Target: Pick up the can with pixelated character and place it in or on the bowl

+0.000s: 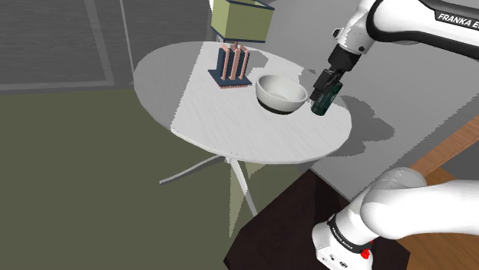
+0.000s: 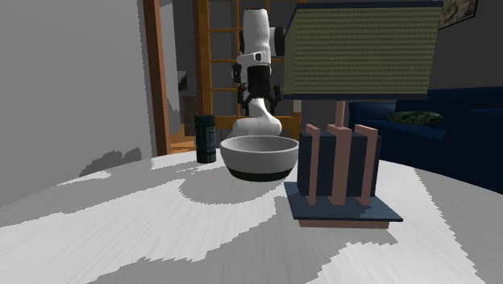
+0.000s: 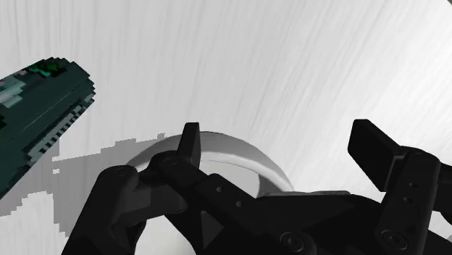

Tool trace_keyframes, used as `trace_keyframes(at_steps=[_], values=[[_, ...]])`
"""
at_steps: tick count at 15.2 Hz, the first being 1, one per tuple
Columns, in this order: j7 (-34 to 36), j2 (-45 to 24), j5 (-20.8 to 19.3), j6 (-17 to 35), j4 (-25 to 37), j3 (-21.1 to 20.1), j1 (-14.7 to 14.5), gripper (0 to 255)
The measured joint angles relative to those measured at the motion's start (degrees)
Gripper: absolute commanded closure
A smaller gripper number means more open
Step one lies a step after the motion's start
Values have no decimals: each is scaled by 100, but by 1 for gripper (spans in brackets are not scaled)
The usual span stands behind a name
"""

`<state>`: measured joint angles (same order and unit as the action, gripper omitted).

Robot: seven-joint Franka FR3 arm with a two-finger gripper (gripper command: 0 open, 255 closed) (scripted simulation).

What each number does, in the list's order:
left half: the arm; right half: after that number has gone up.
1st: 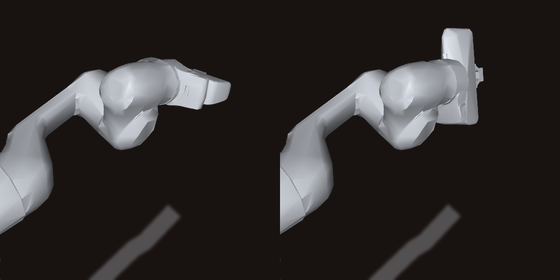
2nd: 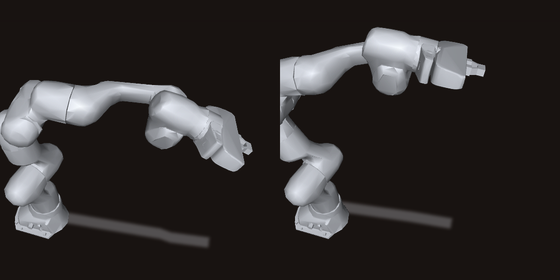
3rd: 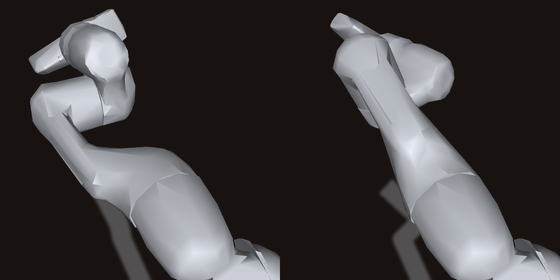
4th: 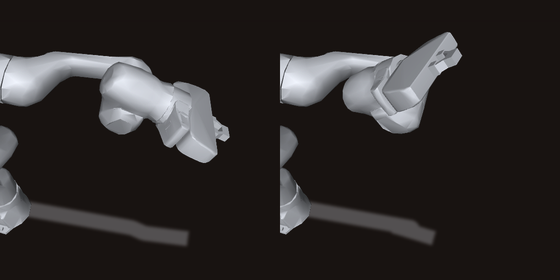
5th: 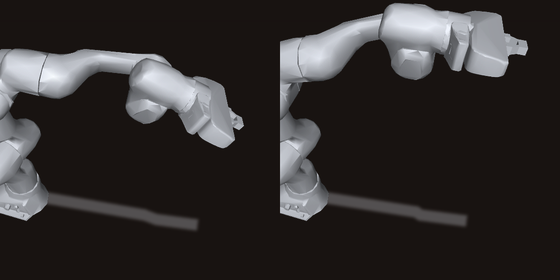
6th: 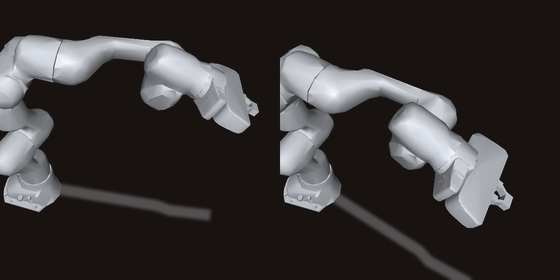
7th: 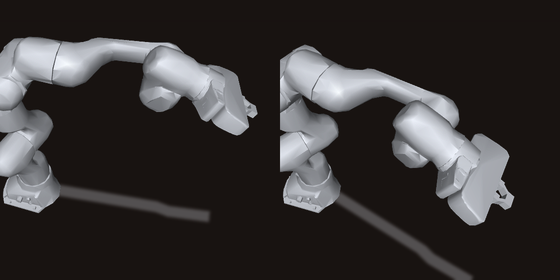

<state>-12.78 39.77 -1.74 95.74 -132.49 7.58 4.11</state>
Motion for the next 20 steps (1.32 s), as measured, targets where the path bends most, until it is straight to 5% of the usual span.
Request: trace_keyframes(at_steps=[14,20], values=[[-1751,-1215,-531,429,1364,1552,358,0],[-1838,-1309,-545,829,1094,1666,371,0]])
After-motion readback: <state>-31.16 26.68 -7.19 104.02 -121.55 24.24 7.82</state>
